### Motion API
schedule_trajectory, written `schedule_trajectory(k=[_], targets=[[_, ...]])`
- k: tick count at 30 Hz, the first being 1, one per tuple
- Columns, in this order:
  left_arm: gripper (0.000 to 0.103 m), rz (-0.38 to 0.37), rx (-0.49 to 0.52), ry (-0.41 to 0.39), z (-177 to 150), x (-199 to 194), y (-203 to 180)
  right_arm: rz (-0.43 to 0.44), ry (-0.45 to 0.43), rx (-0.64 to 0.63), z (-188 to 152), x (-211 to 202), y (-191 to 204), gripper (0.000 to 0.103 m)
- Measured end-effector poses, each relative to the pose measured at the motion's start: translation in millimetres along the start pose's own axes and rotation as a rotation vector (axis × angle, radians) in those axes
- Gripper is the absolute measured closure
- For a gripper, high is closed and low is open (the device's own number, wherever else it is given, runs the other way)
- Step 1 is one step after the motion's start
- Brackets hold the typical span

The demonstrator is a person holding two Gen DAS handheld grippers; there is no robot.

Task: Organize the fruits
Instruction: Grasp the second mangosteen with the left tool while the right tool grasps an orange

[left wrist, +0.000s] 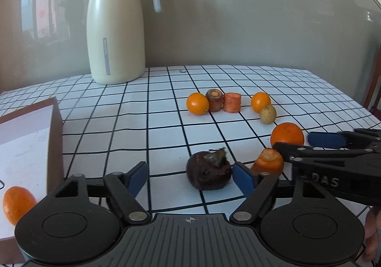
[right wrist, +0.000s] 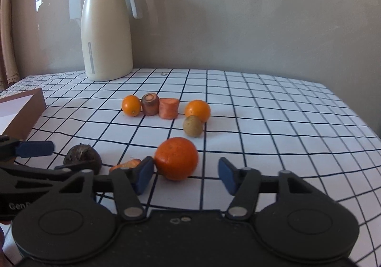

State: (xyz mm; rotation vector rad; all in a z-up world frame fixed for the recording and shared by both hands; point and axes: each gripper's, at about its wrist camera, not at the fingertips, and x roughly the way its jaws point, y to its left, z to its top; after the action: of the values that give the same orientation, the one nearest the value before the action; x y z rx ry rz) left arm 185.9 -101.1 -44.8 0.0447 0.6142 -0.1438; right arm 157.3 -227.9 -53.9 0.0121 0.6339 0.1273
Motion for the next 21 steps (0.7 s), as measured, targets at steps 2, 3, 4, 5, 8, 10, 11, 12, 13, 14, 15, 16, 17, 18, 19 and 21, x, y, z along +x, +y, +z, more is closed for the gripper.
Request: schedule_trajectory(k=[2, 3, 4, 5, 8, 10, 11, 12, 13, 14, 15, 16, 17, 18, 19, 21], targets=[[0.041, -0.01, 0.012, 0.012, 0, 3, -2, 0.013, 0.003, -0.002, 1, 1, 1, 0.068], [0.042, -0.013, 0.014, 0.011, 1, 3, -3, 0.014, 0.002, -0.008, 1, 1, 3, 0.07], [0.045, -0.012, 0.018, 0.011, 1, 3, -4, 0.01, 0.003, -0.014, 2, 1, 4, 0.07], [0.049, -0.013, 0.021, 0.01, 2, 4, -5, 0.009, 0.002, -0.015, 2, 1, 4, 0.071], [0.06, -0.015, 0.022, 0.004, 2, 3, -6, -0.012, 0.0, -0.014, 3, 1, 2, 0.071], [0.06, -0.02, 0.017, 0.001, 2, 2, -5, -0.027, -0.003, -0.003, 3, 0, -2, 0.071], [0.06, -0.022, 0.013, 0.0, 1, 2, -5, -0.033, -0.006, 0.002, 2, -1, -4, 0.071], [0.06, -0.022, 0.008, -0.004, 1, 1, -4, -0.041, -0.01, 0.005, 2, -2, -6, 0.071], [0.06, -0.021, 0.004, -0.009, 1, 0, -3, -0.047, -0.012, 0.008, 1, -4, -7, 0.071], [0.06, -0.02, 0.005, -0.012, 1, -1, -3, -0.051, -0.014, 0.011, 1, -6, -8, 0.071], [0.06, -0.02, 0.007, -0.017, 1, -3, -3, -0.053, -0.015, 0.014, 0, -7, -9, 0.071], [0.06, -0.021, 0.009, -0.022, 1, -5, -3, -0.057, -0.018, 0.015, 0, -9, -10, 0.071], [0.06, -0.021, 0.01, -0.028, 2, -8, -3, -0.061, -0.021, 0.018, -1, -11, -10, 0.071], [0.06, -0.019, 0.012, -0.034, 2, -11, -2, -0.063, -0.025, 0.022, -1, -13, -12, 0.071], [0.06, -0.019, 0.013, -0.038, 2, -14, -1, -0.065, -0.03, 0.026, 0, -16, -12, 0.071], [0.06, -0.015, 0.013, -0.043, 3, -19, 1, -0.069, -0.042, 0.034, 0, -22, -12, 0.071]])
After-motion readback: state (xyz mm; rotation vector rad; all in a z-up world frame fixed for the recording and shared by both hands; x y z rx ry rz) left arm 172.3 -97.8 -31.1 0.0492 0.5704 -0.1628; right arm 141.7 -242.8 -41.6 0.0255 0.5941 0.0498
